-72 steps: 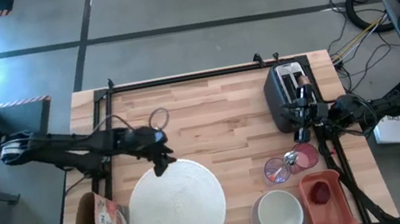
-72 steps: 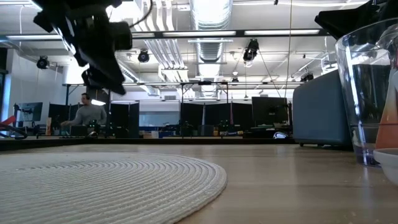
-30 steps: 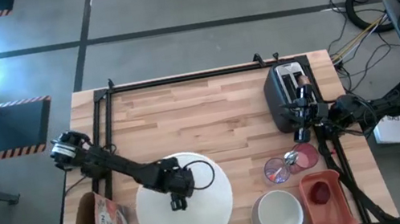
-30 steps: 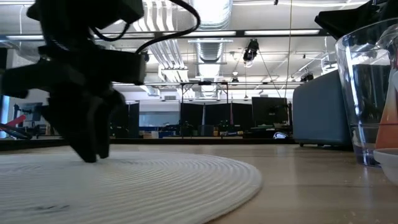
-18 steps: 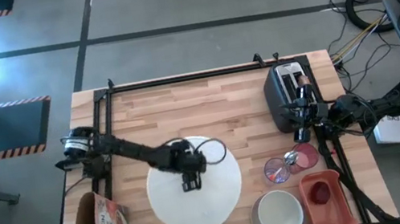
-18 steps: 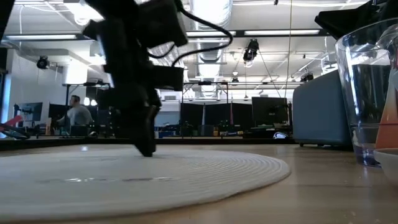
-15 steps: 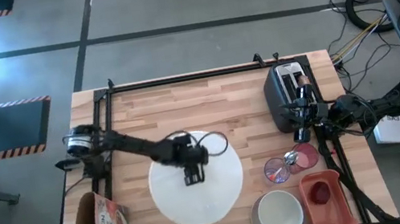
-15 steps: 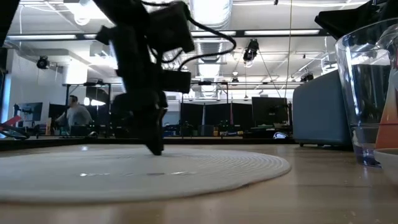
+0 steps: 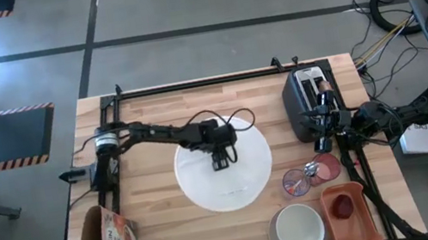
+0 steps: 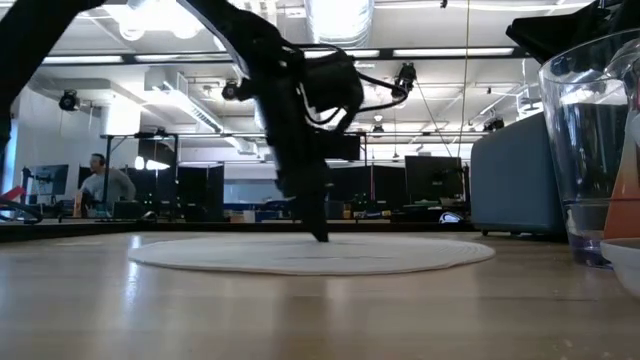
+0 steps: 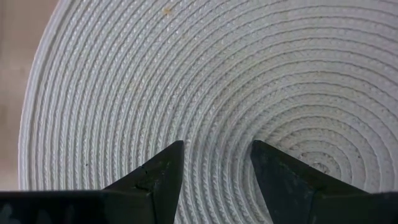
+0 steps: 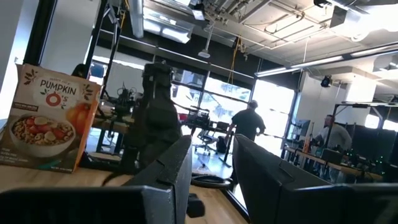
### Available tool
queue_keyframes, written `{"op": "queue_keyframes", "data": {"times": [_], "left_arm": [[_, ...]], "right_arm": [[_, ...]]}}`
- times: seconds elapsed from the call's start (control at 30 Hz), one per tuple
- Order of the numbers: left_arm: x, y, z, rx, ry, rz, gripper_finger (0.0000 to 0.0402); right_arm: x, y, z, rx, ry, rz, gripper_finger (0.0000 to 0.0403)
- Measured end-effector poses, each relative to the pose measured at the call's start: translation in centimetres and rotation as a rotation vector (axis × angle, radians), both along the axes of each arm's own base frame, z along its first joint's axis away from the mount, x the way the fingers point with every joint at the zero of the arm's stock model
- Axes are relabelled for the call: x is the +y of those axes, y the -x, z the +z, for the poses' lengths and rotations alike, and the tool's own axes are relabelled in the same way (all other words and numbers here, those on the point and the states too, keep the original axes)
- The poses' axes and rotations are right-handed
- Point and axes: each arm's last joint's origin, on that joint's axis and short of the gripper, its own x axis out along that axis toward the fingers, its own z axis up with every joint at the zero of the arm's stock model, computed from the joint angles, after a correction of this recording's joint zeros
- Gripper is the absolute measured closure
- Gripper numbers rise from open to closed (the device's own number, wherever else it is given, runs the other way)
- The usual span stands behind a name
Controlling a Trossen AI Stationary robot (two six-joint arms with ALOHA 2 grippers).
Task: Arrange a breakfast setting
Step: Move the white placemat to the center of the table, then move the cereal to the top left of the table
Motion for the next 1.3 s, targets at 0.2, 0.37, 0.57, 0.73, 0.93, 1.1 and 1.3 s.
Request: {"op": "queue_keyframes", "data": {"times": [0.2, 0.37, 0.57, 0.73, 0.93, 1.1, 1.3], "left_arm": [[1.1, -0.8, 0.0, -0.014, -0.002, 0.022, 0.0226], [0.9, -0.7, 0.1, -0.004, 0.007, 0.042, 0.0226], [0.0, -0.3, 1.7, 0.016, 0.008, 0.03, 0.0225], [-1.0, 0.0, 4.6, -0.065, 0.01, 0.02, 0.0225], [-3.2, 1.0, 7.1, -0.101, 0.034, 0.021, 0.0225], [-6.2, 2.9, 8.9, -0.024, 0.041, -0.049, 0.0225], [-10.0, 4.8, 10.7, -0.009, 0.06, -0.111, 0.0225]], "right_arm": [[0.0, 0.0, 0.0, -0.001, 0.0, 0.0, 0.0296], [0.0, 0.0, 0.0, 0.0, 0.0, 0.0, 0.0296], [0.0, 0.0, 0.0, 0.0, 0.0, 0.0, 0.0296], [0.0, 0.0, 0.0, 0.0, 0.0, 0.0, 0.0296], [0.0, 0.0, 0.0, 0.0, 0.0, 0.0, 0.0296], [0.0, 0.0, 0.0, 0.0, 0.0, 0.0, 0.0296], [0.0, 0.0, 0.0, 0.0, 0.0, 0.0, 0.0296]]}}
